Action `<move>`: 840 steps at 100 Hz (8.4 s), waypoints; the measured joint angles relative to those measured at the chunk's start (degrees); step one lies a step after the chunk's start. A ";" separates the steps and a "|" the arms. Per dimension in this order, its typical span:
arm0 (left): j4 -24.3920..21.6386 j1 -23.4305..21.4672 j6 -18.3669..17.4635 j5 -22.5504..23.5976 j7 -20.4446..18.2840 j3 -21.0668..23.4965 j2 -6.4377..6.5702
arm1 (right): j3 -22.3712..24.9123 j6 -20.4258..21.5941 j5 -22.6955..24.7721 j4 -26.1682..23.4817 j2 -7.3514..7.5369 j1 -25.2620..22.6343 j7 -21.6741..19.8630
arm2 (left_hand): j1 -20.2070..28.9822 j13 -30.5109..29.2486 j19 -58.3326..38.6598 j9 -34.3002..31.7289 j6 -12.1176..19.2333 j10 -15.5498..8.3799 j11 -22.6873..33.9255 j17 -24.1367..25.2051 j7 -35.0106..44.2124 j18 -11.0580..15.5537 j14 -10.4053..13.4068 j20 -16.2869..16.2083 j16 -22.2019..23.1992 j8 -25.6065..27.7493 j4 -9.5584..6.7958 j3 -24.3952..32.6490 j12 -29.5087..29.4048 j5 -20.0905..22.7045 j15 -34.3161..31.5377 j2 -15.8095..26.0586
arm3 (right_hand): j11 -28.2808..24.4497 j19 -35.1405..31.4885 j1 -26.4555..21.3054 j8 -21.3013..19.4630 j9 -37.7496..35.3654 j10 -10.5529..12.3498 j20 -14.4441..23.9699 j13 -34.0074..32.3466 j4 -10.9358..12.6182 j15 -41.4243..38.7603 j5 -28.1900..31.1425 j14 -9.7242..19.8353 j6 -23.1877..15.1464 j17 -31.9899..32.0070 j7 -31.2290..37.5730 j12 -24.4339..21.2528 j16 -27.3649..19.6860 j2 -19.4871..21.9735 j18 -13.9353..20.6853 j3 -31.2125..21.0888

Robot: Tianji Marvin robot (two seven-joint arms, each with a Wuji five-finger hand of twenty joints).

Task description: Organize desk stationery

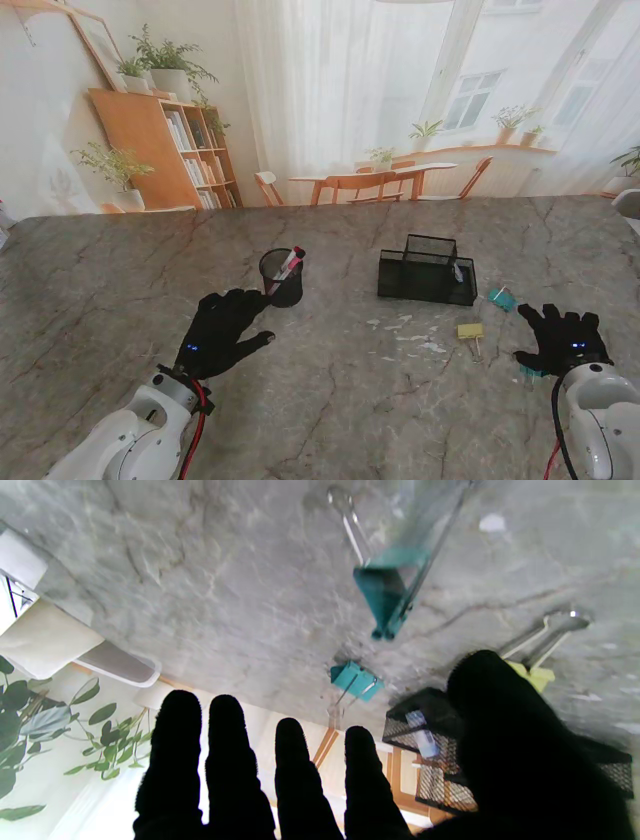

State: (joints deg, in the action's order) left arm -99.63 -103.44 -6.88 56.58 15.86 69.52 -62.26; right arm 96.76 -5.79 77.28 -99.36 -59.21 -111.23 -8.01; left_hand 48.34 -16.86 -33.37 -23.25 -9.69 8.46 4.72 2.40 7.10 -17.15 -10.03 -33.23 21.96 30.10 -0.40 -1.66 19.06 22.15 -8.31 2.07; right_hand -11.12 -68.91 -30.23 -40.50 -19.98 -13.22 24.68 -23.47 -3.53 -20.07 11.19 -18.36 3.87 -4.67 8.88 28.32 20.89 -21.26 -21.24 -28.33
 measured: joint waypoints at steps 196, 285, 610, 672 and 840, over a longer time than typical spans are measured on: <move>-0.51 -0.33 0.11 0.40 -0.03 0.19 0.00 | -8.03 -13.53 -5.10 7.17 -0.91 -1.24 12.98 | 0.00 0.00 0.00 0.00 -0.02 0.00 0.00 -0.45 0.00 0.01 0.00 0.00 0.00 0.00 0.00 0.00 0.00 0.00 0.00 0.01 | -27.16 -11.89 0.28 8.38 -35.65 -1.89 -16.23 -41.68 -10.84 -21.78 26.73 12.00 9.76 -55.26 35.44 7.01 2.33 -1.15 13.35 -8.40; -0.51 0.00 0.13 0.32 -0.49 -0.10 0.02 | -8.16 -21.07 -25.55 6.92 -4.77 -0.69 22.61 | 0.00 0.00 0.00 0.00 -0.06 0.00 0.00 -0.55 0.00 0.01 0.00 0.00 0.00 0.00 0.00 0.00 0.00 0.00 0.00 0.01 | -21.42 -13.17 -13.01 7.03 -38.74 -2.83 -15.97 -42.61 -13.44 -23.33 33.69 6.91 8.88 -55.66 35.02 14.50 5.60 -17.17 9.82 -17.72; 3.11 3.23 0.69 -0.05 -5.26 0.46 0.50 | -40.44 -13.65 -44.12 38.25 -6.99 56.91 8.49 | 0.00 -0.77 0.00 -0.05 -0.18 0.00 0.00 -0.60 0.05 0.52 0.00 0.00 0.00 0.03 0.00 0.00 0.00 0.59 -0.01 0.01 | -18.39 -11.26 -20.09 9.36 -37.35 -1.31 -12.58 -41.28 -13.47 -23.39 32.27 11.68 1.02 -55.09 33.79 12.10 6.99 -17.16 13.47 -15.56; 3.38 3.84 0.77 -0.41 -5.82 -0.13 0.56 | -41.92 -16.11 -41.98 36.53 -5.71 57.19 4.44 | 0.00 -0.78 0.00 -0.06 -0.18 0.00 0.00 -0.60 0.05 0.53 0.00 0.00 0.00 0.03 0.00 0.00 0.00 0.59 -0.01 0.01 | -16.21 -17.03 -20.10 11.38 -33.88 0.48 -9.63 -39.79 -10.94 -32.20 27.60 12.60 -2.58 -54.29 37.60 11.95 8.05 -15.86 13.48 -14.77; 3.90 4.24 0.60 -0.95 -5.61 -0.68 0.57 | -41.75 -18.52 -39.54 34.56 -4.84 55.98 2.24 | 0.00 -0.78 0.00 -0.56 -0.18 0.00 0.00 -0.60 0.05 0.55 0.00 0.00 0.00 0.03 0.00 -0.41 0.00 0.65 -0.01 0.01 | -22.94 -23.51 -5.51 0.64 -34.95 0.73 -7.03 -39.01 -1.30 -39.68 27.43 11.28 -0.60 -51.15 15.60 6.16 8.06 -5.87 8.83 -8.96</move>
State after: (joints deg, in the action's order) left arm -95.73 -99.21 -6.28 55.64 10.25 68.85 -61.69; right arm 55.00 -24.31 37.74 -64.80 -64.05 -55.25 -5.76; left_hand 48.34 -17.64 -33.37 -23.81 -9.87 8.46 4.72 1.80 7.15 -16.60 -10.03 -33.22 21.96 30.13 -0.40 -2.07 19.06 22.81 -8.32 2.08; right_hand -34.06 -92.42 -35.74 -39.86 -54.92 -12.49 17.66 -62.48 -4.83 -59.74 38.62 -7.08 3.27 -55.82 24.48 34.48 28.95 -27.12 -12.41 -37.28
